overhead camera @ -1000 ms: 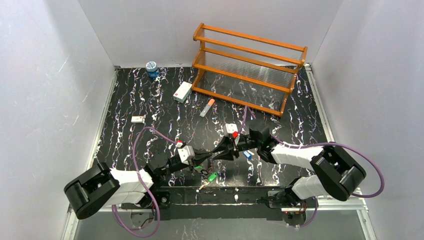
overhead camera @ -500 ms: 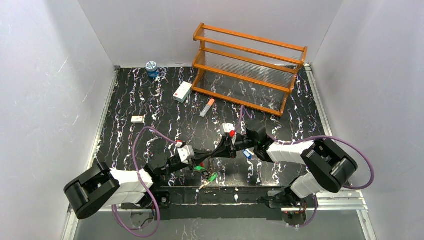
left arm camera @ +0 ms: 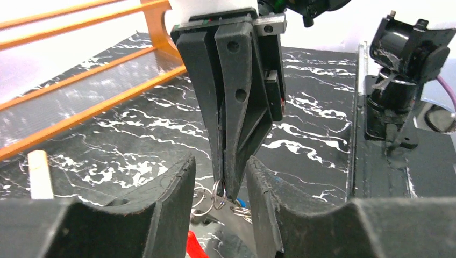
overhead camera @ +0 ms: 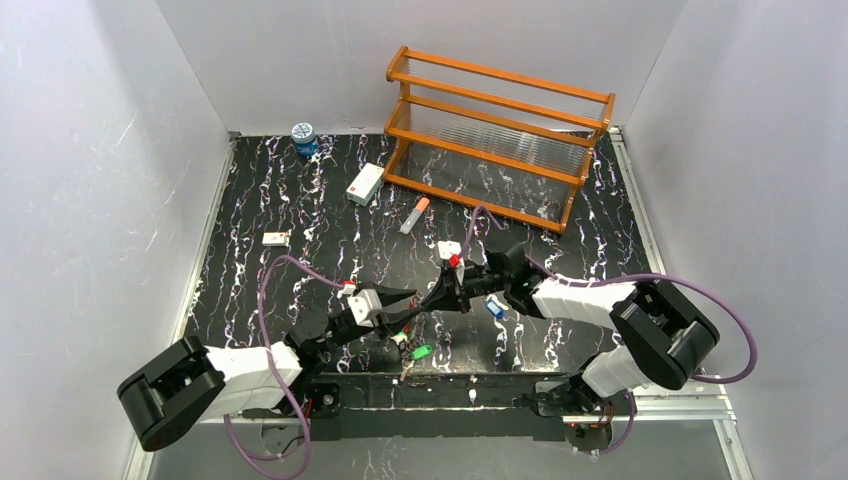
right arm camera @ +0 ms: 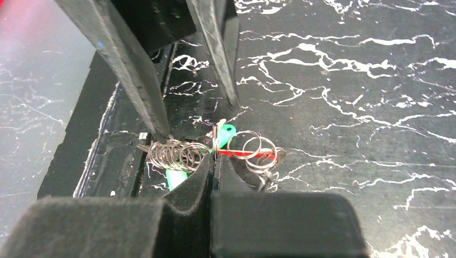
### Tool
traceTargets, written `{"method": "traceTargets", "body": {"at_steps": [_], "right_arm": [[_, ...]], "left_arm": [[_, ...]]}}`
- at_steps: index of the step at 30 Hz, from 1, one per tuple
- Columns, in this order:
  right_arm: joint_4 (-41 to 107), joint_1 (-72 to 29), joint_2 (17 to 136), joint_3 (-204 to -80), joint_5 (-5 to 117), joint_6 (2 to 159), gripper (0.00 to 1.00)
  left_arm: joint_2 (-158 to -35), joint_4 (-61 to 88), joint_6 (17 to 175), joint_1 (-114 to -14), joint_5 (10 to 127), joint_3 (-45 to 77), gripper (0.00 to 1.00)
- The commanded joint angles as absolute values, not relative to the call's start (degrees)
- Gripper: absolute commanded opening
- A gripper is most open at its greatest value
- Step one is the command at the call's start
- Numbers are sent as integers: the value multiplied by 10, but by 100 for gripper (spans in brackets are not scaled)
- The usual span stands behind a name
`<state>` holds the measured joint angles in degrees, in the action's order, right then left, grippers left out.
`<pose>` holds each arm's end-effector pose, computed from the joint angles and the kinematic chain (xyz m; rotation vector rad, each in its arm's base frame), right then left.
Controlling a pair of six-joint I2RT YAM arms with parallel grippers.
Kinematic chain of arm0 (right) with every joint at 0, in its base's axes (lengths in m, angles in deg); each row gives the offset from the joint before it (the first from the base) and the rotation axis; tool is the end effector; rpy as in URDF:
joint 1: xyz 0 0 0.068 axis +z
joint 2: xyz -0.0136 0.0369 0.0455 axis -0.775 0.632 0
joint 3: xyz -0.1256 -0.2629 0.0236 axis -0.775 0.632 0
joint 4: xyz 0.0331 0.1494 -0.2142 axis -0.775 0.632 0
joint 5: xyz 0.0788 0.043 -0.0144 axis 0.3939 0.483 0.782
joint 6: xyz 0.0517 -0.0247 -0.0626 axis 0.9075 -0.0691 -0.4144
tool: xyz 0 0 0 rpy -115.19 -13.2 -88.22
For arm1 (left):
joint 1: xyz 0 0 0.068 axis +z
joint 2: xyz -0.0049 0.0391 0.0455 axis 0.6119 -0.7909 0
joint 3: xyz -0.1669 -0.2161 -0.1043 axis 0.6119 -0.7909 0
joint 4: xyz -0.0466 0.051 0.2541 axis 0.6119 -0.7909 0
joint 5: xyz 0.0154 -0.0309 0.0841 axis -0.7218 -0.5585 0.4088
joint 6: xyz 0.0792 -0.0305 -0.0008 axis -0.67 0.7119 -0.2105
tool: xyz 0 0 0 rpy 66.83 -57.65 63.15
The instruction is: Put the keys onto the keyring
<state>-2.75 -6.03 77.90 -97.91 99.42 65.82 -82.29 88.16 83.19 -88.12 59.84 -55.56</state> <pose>0.1734 0.2536 0.2079 -1.3928 1.3340 1.2560 0.1082 -0.1644 0.2173 0.8171 1.0844 -0.9158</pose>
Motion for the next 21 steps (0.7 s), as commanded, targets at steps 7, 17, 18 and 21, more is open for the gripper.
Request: {"method": "traceTargets", "body": {"at_steps": [7, 17, 18, 21], "right_arm": [[277, -44, 747, -1082, 876, 521, 1], [413, -3, 780, -1126, 781, 488, 1], [421, 1, 784, -1130, 772, 487, 1], [431, 11, 788, -1141, 757, 483, 1]], "left_arm": [[-731, 724, 771, -882, 643, -562, 40], [-745, 624, 738, -882, 609, -524, 40], [-750, 619, 736, -882, 603, -521, 40], [-769, 611, 727, -882, 590, -512, 39]]}}
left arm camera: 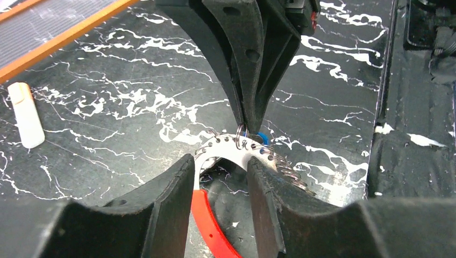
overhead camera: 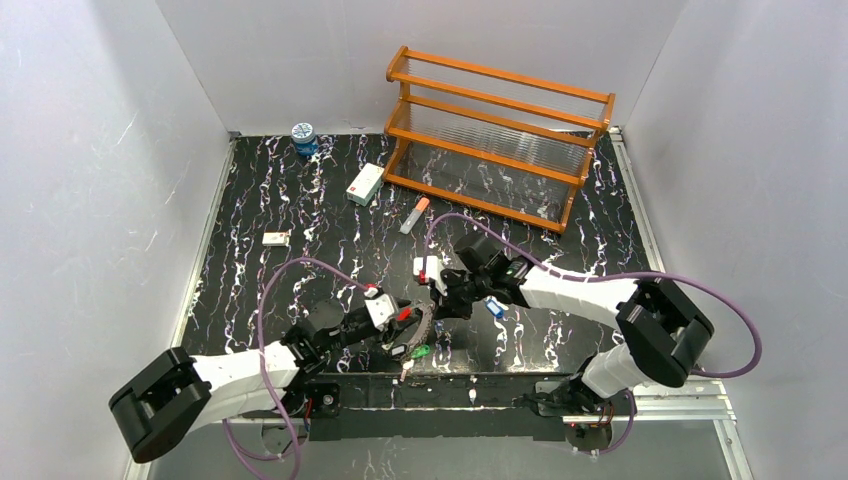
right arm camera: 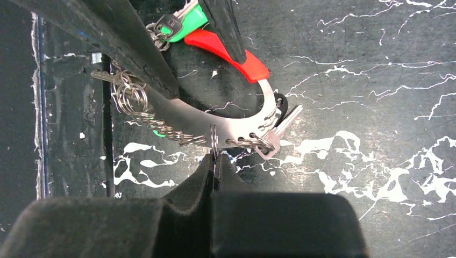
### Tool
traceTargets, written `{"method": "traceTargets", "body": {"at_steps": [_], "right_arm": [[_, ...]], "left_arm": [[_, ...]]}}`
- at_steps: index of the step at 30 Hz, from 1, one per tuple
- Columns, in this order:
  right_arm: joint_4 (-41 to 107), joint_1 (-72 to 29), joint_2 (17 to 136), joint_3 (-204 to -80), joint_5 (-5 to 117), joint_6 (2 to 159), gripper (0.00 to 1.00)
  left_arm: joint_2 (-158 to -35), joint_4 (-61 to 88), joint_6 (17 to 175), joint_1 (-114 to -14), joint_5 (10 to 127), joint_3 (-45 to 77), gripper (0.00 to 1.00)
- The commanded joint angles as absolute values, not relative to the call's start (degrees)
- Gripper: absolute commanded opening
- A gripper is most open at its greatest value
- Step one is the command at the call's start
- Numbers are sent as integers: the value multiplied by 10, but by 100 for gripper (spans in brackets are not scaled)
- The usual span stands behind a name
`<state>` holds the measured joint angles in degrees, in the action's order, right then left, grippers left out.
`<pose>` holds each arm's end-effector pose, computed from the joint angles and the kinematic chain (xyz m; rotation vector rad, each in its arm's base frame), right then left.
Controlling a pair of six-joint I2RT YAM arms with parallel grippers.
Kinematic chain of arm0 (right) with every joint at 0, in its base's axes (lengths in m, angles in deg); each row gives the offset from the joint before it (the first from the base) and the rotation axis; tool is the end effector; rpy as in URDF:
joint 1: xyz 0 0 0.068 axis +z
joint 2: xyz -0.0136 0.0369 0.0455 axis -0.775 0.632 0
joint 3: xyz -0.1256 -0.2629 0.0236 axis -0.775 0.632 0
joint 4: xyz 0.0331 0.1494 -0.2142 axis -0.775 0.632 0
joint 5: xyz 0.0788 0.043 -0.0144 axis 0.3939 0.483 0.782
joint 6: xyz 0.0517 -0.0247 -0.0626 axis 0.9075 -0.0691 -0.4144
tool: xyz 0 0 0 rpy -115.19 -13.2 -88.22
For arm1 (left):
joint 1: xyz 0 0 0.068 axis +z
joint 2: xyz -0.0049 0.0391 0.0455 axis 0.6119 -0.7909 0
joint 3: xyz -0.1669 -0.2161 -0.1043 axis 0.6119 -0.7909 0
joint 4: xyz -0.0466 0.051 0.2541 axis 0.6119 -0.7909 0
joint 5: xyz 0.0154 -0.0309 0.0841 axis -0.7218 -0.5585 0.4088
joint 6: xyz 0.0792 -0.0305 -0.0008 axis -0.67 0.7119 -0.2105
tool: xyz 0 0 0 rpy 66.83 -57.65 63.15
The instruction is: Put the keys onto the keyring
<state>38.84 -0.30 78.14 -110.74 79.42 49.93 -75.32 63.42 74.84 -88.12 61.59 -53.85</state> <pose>0.1696 0.2662 0.1915 -1.6416 1.7133 0.8644 0.1119 -0.1654 0.1869 0.9885 1.2843 -0.7594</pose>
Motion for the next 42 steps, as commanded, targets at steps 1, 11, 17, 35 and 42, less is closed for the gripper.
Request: {"method": "traceTargets", "body": {"at_steps": [1, 11, 17, 35, 42], "right_arm": [[432, 14, 789, -1144, 756, 480, 1], [431, 31, 797, -1166, 769, 482, 1], [432, 37, 800, -1168, 767, 483, 1], [291, 13, 727, -1072, 792, 526, 42], [192, -28, 673, -1016, 876, 571, 45]], "left_arm": [[-775, 610, 725, -882, 586, -509, 39], [-862, 610, 710, -883, 520, -462, 27], [-881, 611, 709, -884, 533, -452, 15], [-834, 691, 776, -884, 594, -502, 0], [-839, 865, 827, -884, 614, -556, 0]]}}
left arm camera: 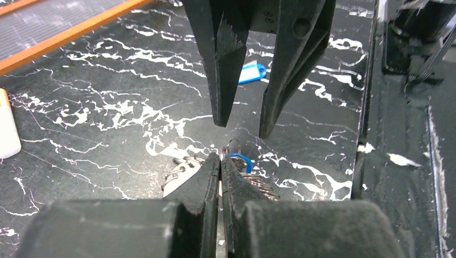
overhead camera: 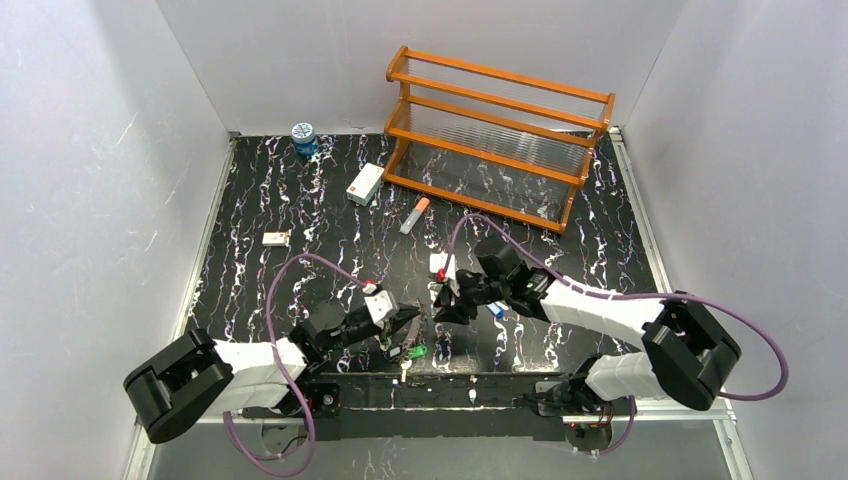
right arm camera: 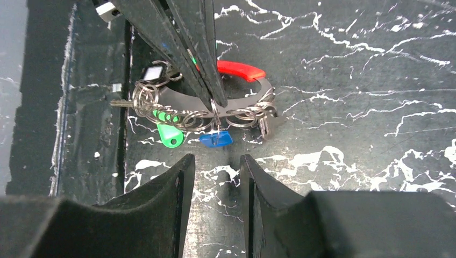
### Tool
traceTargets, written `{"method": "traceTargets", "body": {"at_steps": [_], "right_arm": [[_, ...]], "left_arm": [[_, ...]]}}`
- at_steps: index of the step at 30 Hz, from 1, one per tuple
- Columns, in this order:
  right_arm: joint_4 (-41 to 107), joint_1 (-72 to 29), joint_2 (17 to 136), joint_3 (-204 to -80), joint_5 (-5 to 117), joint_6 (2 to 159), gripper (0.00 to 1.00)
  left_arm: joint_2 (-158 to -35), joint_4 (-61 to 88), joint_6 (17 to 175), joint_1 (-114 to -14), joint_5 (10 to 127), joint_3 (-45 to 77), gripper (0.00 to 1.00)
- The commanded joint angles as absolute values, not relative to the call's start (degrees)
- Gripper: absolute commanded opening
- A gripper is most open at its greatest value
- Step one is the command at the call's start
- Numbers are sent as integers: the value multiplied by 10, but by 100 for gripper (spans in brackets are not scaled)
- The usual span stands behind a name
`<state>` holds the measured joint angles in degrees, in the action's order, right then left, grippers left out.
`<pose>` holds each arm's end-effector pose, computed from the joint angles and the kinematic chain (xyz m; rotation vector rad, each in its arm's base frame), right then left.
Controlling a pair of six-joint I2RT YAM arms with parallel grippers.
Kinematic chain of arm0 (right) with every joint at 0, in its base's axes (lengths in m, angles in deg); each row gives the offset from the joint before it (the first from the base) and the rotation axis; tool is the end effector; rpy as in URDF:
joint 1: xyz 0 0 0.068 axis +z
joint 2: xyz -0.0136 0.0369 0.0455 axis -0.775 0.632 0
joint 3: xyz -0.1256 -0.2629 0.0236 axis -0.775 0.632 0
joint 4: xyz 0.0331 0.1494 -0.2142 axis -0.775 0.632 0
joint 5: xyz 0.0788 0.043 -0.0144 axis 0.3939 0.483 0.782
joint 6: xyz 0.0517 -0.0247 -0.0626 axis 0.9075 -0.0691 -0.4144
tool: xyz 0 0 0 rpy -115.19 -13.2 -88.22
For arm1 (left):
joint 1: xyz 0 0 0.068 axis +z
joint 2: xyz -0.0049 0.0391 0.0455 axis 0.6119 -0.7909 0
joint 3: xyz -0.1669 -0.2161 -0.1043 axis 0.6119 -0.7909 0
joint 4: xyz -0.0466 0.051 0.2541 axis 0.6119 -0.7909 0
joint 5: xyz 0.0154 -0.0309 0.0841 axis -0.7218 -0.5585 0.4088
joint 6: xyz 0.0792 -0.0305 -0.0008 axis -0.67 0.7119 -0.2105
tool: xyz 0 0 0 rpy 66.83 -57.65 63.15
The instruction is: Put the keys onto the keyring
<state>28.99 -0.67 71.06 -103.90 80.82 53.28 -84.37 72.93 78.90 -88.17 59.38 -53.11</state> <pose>0.1577 0.2513 0.2052 -1.5349 1.5900 0.9083 0.1177 -0.1770 0.1862 0.9673 1.2898 -0.8455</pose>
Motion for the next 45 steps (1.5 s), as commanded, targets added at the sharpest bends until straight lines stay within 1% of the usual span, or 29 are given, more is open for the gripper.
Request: {"method": "traceTargets", "body": {"at_steps": [1, 8, 17, 19, 26, 27, 32, 33, 35, 38, 43, 45], "right_arm": [[173, -35, 667, -1007, 892, 579, 45], [41, -54, 643, -966, 971, 626, 44], [-14, -54, 661, -965, 976, 645, 42], [-17, -54, 668, -968, 975, 645, 37], [1, -54, 689, -978, 975, 641, 3], [5, -54, 690, -979, 974, 640, 1], [45, -54, 682, -986, 959, 620, 1], [61, -54, 681, -988, 953, 614, 1], [107, -54, 684, -999, 940, 596, 1], [181, -54, 692, -1017, 917, 567, 1], [281, -53, 717, -1040, 871, 534, 1], [313, -50, 728, -1049, 851, 528, 1]], "left_arm": [[-842, 889, 830, -884, 615, -559, 0], [-870, 971, 837, -884, 584, -574, 0], [-873, 980, 838, -884, 572, -572, 0], [-871, 980, 839, -884, 573, -573, 0], [-867, 980, 840, -884, 578, -578, 0], [-867, 980, 839, -884, 579, -578, 0], [-877, 977, 833, -884, 576, -578, 0], [-880, 972, 831, -884, 576, -578, 3], [-884, 956, 826, -884, 579, -573, 13], [-888, 918, 821, -884, 595, -566, 22], [-883, 857, 808, -884, 610, -562, 29], [-880, 830, 798, -884, 609, -546, 30]]}}
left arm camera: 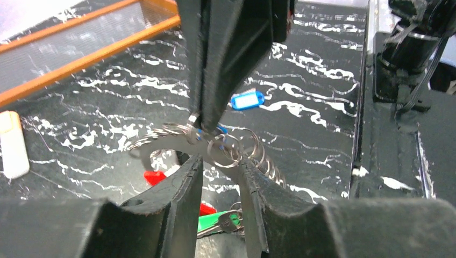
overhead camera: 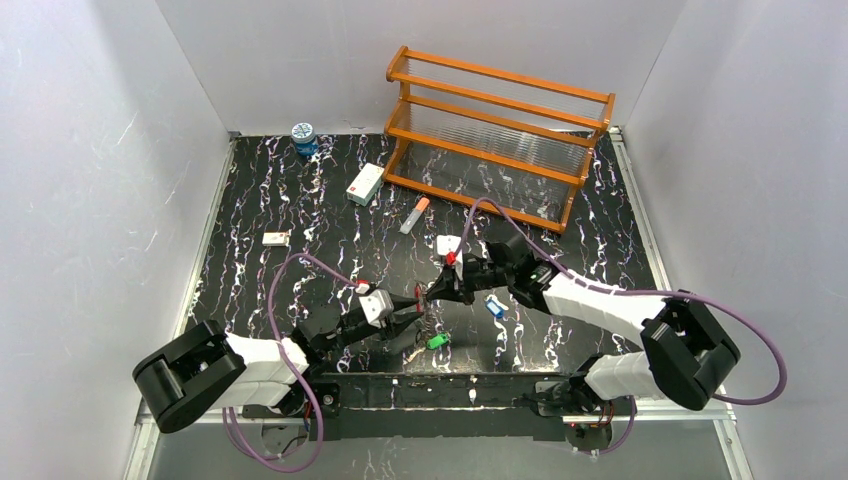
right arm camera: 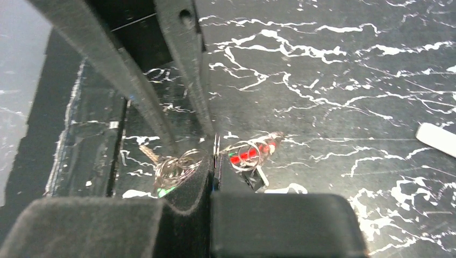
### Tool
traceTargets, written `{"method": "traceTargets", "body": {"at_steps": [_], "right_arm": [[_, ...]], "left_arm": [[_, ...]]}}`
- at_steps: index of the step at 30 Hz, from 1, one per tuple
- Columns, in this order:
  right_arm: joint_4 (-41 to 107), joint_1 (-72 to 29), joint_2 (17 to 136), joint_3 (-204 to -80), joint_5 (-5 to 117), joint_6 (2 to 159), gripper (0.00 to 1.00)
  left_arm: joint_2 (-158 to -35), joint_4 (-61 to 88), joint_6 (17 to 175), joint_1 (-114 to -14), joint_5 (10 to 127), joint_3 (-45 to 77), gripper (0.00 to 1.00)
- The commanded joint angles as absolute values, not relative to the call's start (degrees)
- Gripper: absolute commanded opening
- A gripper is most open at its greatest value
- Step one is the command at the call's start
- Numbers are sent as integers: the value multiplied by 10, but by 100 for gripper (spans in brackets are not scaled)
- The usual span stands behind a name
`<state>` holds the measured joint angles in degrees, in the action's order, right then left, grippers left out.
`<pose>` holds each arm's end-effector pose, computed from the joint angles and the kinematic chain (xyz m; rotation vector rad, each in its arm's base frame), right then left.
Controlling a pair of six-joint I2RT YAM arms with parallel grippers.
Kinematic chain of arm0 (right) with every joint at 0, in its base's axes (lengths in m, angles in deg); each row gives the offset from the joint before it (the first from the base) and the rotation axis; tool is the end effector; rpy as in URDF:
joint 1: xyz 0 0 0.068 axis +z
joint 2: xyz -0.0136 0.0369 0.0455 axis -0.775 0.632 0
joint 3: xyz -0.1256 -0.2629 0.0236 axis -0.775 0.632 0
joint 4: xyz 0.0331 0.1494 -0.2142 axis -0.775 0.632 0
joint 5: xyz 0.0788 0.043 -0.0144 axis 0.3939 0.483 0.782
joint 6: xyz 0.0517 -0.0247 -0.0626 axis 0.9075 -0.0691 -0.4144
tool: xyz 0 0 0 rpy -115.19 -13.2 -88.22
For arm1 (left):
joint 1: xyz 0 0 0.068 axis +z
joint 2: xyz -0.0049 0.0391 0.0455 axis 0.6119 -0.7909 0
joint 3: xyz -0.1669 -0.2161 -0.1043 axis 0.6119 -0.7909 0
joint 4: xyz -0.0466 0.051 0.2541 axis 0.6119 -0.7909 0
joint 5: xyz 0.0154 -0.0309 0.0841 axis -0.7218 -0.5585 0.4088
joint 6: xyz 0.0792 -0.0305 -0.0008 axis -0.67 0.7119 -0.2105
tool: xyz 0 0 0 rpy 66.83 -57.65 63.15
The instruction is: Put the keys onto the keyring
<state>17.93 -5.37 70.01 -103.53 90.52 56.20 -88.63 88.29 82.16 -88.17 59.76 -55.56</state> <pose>0.1725 0.2464 0.2342 -1.4382 1.3970 1.0373 0.1145 -0.1725 0.1976 0.8704 1.1790 -0.8962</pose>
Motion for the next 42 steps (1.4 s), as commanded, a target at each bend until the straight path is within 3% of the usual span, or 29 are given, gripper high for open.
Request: {"method": "traceTargets", "body": {"at_steps": [1, 9, 23, 30, 35, 42], "right_arm": [[323, -49, 734, -1055, 842, 525, 1], [390, -31, 773, -1078, 798, 508, 1], [393, -8, 773, -1110, 832, 483, 1], [397, 5, 770, -1117, 829, 481, 1], [400, 9, 771, -1120, 825, 479, 1], [405, 10, 770, -1123, 820, 473, 1]], "left_arm": [[-878, 817, 794, -884, 608, -543, 30], [-871, 757, 770, -884, 604, -524, 30], [-928, 742, 756, -884, 510, -481, 29], [-980, 741, 758, -885, 479, -457, 21], [-998, 738, 750, -885, 469, -451, 0], [-1004, 722, 746, -885, 463, -447, 2]]}}
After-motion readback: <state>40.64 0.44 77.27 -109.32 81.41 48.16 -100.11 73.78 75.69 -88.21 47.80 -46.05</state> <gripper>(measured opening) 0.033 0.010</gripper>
